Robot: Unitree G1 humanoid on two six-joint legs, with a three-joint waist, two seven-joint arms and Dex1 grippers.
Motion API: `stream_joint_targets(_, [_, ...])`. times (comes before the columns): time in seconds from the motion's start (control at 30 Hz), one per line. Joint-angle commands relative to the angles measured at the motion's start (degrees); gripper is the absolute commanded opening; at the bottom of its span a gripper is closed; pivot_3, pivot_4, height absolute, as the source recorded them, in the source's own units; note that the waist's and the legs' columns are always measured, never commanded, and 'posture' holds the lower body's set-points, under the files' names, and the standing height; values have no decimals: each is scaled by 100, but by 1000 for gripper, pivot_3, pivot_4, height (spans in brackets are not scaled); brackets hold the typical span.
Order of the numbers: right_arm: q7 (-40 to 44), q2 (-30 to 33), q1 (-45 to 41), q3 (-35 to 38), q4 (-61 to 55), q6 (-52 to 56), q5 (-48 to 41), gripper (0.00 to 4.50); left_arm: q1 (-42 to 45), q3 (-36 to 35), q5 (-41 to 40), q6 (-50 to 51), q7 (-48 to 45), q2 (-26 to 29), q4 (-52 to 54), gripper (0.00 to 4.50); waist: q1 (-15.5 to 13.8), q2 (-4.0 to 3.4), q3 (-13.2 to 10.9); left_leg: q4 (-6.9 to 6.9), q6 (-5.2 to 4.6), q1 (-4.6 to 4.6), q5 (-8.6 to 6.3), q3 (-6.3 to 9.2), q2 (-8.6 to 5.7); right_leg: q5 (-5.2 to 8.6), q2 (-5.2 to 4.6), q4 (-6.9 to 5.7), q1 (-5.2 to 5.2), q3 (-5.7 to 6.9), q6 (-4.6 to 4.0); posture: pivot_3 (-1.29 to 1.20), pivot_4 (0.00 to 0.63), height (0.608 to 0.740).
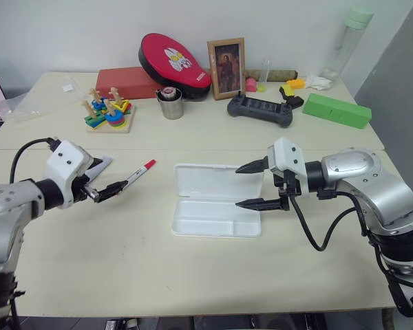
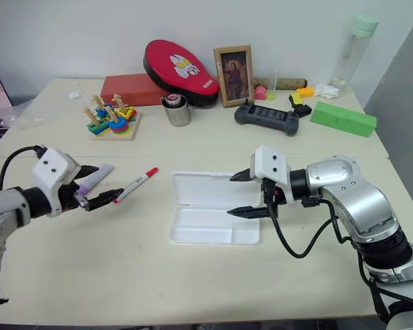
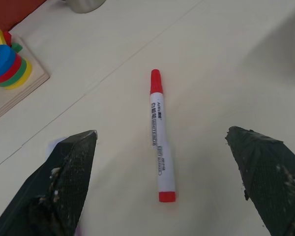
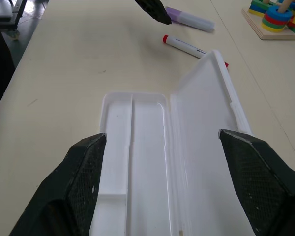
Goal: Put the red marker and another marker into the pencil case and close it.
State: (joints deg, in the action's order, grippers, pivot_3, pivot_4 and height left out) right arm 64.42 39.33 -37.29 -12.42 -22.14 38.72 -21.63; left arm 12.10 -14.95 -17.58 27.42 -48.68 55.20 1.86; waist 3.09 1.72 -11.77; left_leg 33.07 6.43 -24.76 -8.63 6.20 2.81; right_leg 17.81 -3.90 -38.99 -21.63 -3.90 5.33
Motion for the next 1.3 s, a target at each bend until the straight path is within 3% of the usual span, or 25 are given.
stream_joint_targets(0.03, [-106, 14, -54, 181, -141, -19, -135, 3814, 629, 511, 251, -209, -121, -175, -740, 4500, -3, 0, 0, 0, 0, 0, 0, -1, 0, 0, 0, 0, 0, -1, 0, 0, 150, 740])
stream_joint_targets(0.3, [-173, 88, -34, 265, -203, -27, -221, 3814, 1352, 1093, 349, -225, -413, -751, -1896, 4500, 1, -1, 0, 1, 0, 0, 1, 5, 0, -1, 1, -6, 2, 5, 0, 0, 150, 740])
stream_joint_targets(0.5, [-249, 178, -22, 295, -265, 14, -313, 3814, 1494, 1335, 656, -153, -372, -797, -2324, 4500, 18, -2, 1, 1, 0, 0, 1, 7, 0, -1, 1, -8, 3, 7, 0, 0, 150, 740])
stream_joint_targets(0.53, [-264, 196, -19, 309, -287, 35, -336, 3841, 1521, 1365, 688, -62, -360, -801, -2377, 4123, 15, -2, 1, 2, 0, 0, 1, 8, 0, -1, 1, -9, 4, 7, 0, 0, 150, 740])
stream_joint_targets(0.63, [-280, 241, -14, 327, -338, 60, -384, 3841, 1628, 1322, 680, 102, -277, -821, -2513, 3712, 18, -2, 1, 6, 0, 3, 2, 8, 0, -1, 1, -8, 11, 8, 1, 0, 150, 740])
stream_joint_targets(0.97, [-285, 359, -2, 263, -391, 24, -438, 3841, 1554, 1343, 750, 233, -258, -753, -2394, 1708, 22, -5, 3, 7, -1, 9, 2, 8, 0, -1, 1, -8, 18, 7, 1, 0, 150, 740])
stream_joint_targets(1.3, [-315, 385, -2, 175, -357, -61, -340, 3841, 1507, 1341, 788, 222, -216, -749, -2199, 1708, 21, -5, 3, 6, -1, 10, 3, 8, 0, -1, 1, -7, 19, 7, 1, 0, 150, 740])
